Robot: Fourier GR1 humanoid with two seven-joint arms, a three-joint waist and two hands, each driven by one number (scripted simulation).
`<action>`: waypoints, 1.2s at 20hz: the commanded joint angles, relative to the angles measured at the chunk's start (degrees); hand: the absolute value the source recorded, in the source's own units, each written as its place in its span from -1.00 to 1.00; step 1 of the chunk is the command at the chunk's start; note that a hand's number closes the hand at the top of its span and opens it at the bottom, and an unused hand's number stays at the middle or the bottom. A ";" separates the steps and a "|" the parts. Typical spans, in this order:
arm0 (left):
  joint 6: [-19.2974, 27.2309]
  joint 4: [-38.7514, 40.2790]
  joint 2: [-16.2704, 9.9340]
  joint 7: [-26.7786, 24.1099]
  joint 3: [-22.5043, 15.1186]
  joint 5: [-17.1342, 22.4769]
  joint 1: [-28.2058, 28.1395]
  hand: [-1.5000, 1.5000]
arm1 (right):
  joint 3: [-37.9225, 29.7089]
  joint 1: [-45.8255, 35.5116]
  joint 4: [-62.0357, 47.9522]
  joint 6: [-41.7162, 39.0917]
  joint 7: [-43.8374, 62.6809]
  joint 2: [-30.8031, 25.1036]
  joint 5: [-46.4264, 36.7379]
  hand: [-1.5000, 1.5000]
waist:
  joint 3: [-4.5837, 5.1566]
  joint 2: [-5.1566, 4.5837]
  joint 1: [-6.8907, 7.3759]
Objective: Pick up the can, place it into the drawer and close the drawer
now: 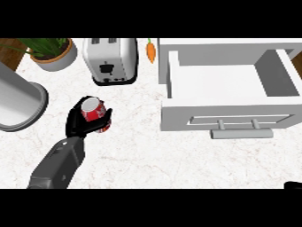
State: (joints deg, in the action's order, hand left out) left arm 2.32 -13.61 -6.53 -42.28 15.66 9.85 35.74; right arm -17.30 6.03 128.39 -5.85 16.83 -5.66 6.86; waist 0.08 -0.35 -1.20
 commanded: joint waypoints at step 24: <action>5.55 -28.65 6.47 27.52 -17.00 2.10 9.69 1.00 | -2.01 -0.55 0.57 0.49 0.73 -0.49 -1.61 -1.00 | -0.12 0.83 0.98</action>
State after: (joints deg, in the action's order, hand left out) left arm 4.54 -36.18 -0.99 -20.66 4.80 8.29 43.98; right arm -18.26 5.97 129.85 -5.07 17.51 -5.39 4.59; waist -0.03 0.37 0.13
